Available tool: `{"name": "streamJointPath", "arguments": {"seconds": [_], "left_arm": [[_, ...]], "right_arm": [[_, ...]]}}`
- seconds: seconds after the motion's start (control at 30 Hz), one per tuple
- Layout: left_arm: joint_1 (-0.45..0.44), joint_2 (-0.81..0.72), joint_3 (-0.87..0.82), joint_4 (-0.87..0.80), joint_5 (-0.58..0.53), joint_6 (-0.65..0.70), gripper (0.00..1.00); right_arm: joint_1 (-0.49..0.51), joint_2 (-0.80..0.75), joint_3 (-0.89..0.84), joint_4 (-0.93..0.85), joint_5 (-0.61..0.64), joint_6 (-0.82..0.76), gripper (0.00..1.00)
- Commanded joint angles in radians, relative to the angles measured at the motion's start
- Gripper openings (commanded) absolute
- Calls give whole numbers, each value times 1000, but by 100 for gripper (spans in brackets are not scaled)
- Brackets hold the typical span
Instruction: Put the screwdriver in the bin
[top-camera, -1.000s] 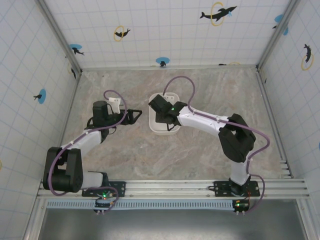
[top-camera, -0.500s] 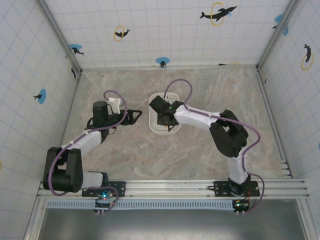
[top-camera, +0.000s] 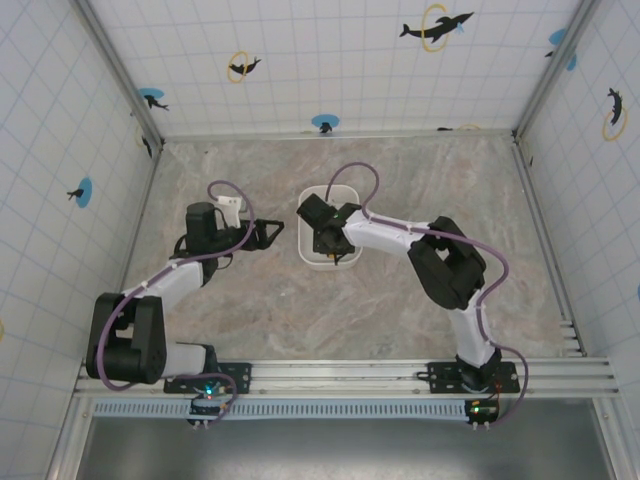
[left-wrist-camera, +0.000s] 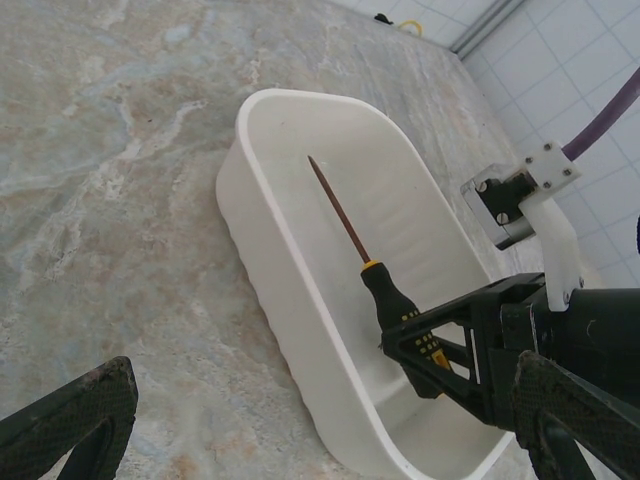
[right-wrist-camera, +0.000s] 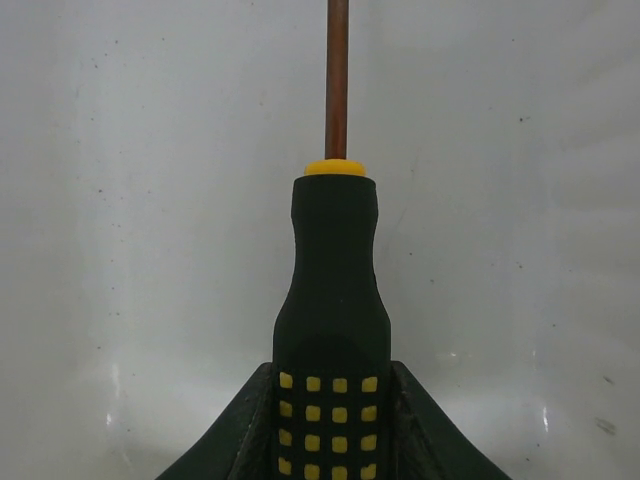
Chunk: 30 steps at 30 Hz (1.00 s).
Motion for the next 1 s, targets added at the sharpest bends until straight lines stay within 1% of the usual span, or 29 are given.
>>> {"name": "streamJointPath", "arguments": {"seconds": [0.0, 0.13, 0.27, 0.57, 0.97], "left_arm": [[-5, 12, -4, 19, 7, 18, 98], [-6, 16, -4, 21, 8, 17, 98], [-5, 22, -3, 21, 8, 18, 98], [-5, 28, 0, 19, 8, 17, 98], [-5, 27, 9, 8, 10, 20, 98]], "right_arm": [[-5, 30, 42, -14, -7, 9, 2], [-6, 42, 43, -11, -14, 11, 5], [-6, 50, 42, -11, -18, 12, 11], [-9, 56, 42, -4, -28, 11, 31], [-11, 29, 40, -1, -21, 3, 51]]}}
